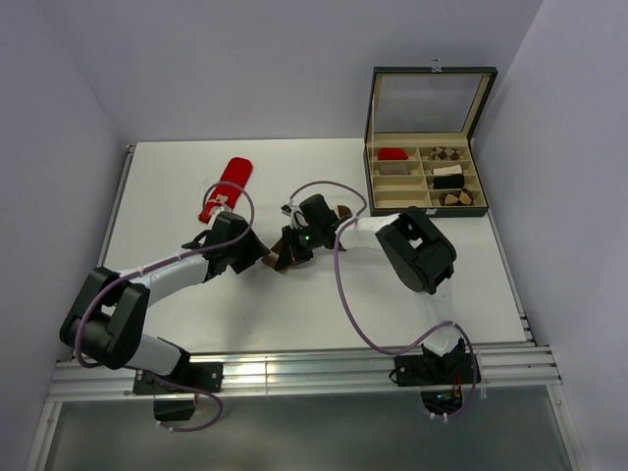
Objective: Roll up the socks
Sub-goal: Roll the sock at the center of the board.
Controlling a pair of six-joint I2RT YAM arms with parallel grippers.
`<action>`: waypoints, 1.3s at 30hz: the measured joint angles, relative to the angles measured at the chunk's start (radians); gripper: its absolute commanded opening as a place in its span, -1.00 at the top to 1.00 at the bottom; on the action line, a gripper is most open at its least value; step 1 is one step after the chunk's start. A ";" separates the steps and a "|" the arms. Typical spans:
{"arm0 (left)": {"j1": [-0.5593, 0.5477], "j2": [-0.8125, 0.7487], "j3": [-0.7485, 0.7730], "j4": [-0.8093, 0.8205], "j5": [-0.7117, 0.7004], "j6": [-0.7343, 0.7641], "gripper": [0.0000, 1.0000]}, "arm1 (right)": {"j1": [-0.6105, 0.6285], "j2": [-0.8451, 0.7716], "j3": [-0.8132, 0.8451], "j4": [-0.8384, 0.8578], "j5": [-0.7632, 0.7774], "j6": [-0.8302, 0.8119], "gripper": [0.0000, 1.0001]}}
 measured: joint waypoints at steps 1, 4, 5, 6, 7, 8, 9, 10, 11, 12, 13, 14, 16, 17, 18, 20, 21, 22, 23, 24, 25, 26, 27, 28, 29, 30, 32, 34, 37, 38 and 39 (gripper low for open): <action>-0.002 0.003 -0.007 0.010 0.003 -0.011 -0.19 | -0.008 0.006 -0.002 0.009 -0.020 0.021 1.00; -0.004 0.023 -0.014 0.031 0.012 -0.043 -0.18 | -0.021 0.021 -0.003 0.026 -0.058 0.065 1.00; -0.004 0.032 -0.016 0.040 0.014 -0.054 -0.16 | -0.023 0.025 -0.003 0.029 -0.066 0.076 1.00; -0.004 0.042 -0.016 0.049 0.018 -0.063 -0.15 | -0.024 0.029 -0.003 0.032 -0.075 0.084 1.00; -0.004 0.053 -0.016 0.060 0.019 -0.071 -0.10 | -0.025 0.034 -0.003 0.037 -0.085 0.093 1.00; -0.004 0.062 -0.016 0.066 0.020 -0.079 -0.06 | -0.026 0.037 -0.003 0.042 -0.094 0.100 1.00; -0.004 0.072 -0.016 0.070 0.020 -0.083 -0.04 | -0.027 0.040 -0.003 0.045 -0.101 0.106 1.00; -0.004 0.079 -0.016 0.071 0.020 -0.085 0.05 | -0.027 0.041 -0.003 0.046 -0.104 0.113 1.00; -0.004 0.086 -0.016 0.072 0.020 -0.089 0.11 | -0.027 0.041 -0.004 0.047 -0.105 0.117 1.00; -0.004 0.089 -0.016 0.074 0.018 -0.090 0.16 | -0.027 0.041 -0.006 0.049 -0.105 0.120 1.00; -0.004 0.093 -0.016 0.073 0.018 -0.092 0.27 | -0.028 0.041 -0.008 0.053 -0.105 0.124 1.00; -0.004 0.095 -0.016 0.073 0.018 -0.095 0.33 | -0.029 0.041 -0.010 0.056 -0.107 0.126 1.00; -0.004 0.099 -0.016 0.069 0.018 -0.097 0.54 | -0.029 0.041 -0.012 0.060 -0.107 0.127 1.00; -0.005 0.104 -0.016 0.070 0.019 -0.101 0.65 | -0.029 0.040 -0.014 0.063 -0.107 0.127 0.95; -0.005 0.109 -0.016 0.071 0.020 -0.103 0.79 | -0.029 0.037 -0.017 0.065 -0.106 0.126 0.81; -0.005 0.117 -0.008 0.071 0.027 -0.111 0.99 | -0.029 0.024 -0.029 0.066 -0.092 0.119 0.37; -0.006 0.122 -0.002 0.067 0.030 -0.106 0.99 | -0.028 0.014 -0.036 0.068 -0.083 0.111 0.27; -0.007 0.127 0.006 0.061 0.031 -0.103 0.99 | -0.024 -0.003 -0.047 0.069 -0.076 0.098 0.19; -0.008 0.135 0.017 0.053 0.033 -0.101 0.99 | -0.020 -0.027 -0.059 0.066 -0.051 0.078 0.08; -0.009 0.143 0.029 0.043 0.035 -0.097 0.99 | -0.016 -0.047 -0.068 0.061 -0.029 0.060 0.05; -0.010 0.149 0.042 0.030 0.036 -0.091 0.99 | -0.007 -0.073 -0.081 0.059 0.005 0.037 0.02; -0.011 0.158 0.055 0.019 0.036 -0.084 0.99 | 0.001 -0.099 -0.096 0.054 0.043 0.010 0.02; -0.011 0.165 0.067 0.007 0.036 -0.076 0.99 | 0.012 -0.127 -0.113 0.050 0.089 -0.019 0.01; -0.011 0.171 0.077 -0.002 0.035 -0.071 0.99 | 0.024 -0.153 -0.129 0.043 0.137 -0.044 0.01; -0.011 0.177 0.086 -0.011 0.036 -0.064 0.99 | 0.040 -0.179 -0.148 0.040 0.186 -0.071 0.01; -0.011 0.182 0.097 -0.022 0.036 -0.056 0.99 | 0.058 -0.206 -0.167 0.040 0.233 -0.096 0.01; -0.011 0.191 0.111 -0.035 0.037 -0.045 0.99 | 0.106 -0.260 -0.207 0.045 0.335 -0.148 0.00; -0.011 0.201 0.127 -0.049 0.040 -0.032 0.99 | 0.156 -0.299 -0.233 0.056 0.425 -0.195 0.01; -0.011 0.213 0.145 -0.060 0.045 -0.019 0.99 | 0.240 -0.331 -0.262 0.095 0.574 -0.266 0.01; -0.011 0.214 0.146 -0.061 0.046 -0.015 0.99 | 0.257 -0.334 -0.267 0.105 0.603 -0.280 0.01; -0.011 0.214 0.146 -0.063 0.047 -0.011 0.99 | 0.276 -0.335 -0.273 0.117 0.640 -0.299 0.02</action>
